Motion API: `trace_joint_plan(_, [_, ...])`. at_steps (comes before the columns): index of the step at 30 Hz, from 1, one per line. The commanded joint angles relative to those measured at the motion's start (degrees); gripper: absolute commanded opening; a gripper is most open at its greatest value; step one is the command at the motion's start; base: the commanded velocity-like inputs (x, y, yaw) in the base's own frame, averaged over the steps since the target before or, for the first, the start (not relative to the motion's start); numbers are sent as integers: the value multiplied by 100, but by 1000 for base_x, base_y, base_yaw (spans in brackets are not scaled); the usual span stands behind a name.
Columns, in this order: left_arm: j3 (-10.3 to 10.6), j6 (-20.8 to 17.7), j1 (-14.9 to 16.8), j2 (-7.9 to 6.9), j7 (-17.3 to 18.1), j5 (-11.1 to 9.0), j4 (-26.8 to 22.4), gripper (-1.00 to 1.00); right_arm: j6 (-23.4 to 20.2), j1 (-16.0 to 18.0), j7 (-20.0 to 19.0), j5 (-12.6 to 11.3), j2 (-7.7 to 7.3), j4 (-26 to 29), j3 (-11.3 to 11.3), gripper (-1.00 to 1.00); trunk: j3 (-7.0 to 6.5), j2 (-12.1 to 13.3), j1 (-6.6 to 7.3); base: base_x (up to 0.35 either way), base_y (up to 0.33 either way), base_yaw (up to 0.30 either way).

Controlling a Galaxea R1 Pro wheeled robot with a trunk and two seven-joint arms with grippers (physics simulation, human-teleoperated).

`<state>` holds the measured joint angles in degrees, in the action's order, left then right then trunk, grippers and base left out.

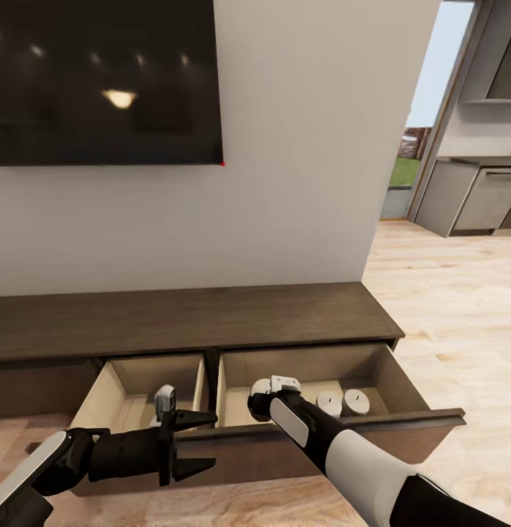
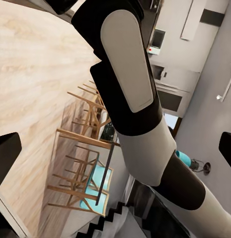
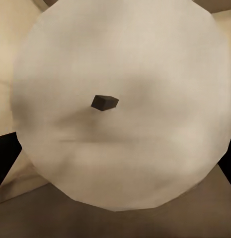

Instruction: Place each of the two pumpkins and all three candles from the living room inside a cabinet in the living room (use any cabinet), then make sure every cabinet is closed, and position the cauldron so it is next to a table in the living room.

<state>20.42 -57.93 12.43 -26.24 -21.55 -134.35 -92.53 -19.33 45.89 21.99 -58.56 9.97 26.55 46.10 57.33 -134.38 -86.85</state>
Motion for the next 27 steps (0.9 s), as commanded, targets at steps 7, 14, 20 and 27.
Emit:
trace_joint_plan(7, [5,2,5,-4,-51,-65,-2,100,-9,8,42,-29,-4,15,39,-100,77,-164,-87,0,0,0])
trace_joint_plan(14, [6,5,5,-4,-51,-65,-2,100,-9,8,42,-32,-4,16,39,-100,131,-285,-153,0,0,0])
trace_joint_plan(20, [5,4,5,-4,-51,-65,-2,100,-9,8,42,-28,-4,17,39,-100,131,-285,-153,0,0,0])
trace_joint_plan(27, [6,4,5,-9,-51,-65,-2,100,-9,8,42,-32,-4,17,39,-100,131,-285,-153,0,0,0])
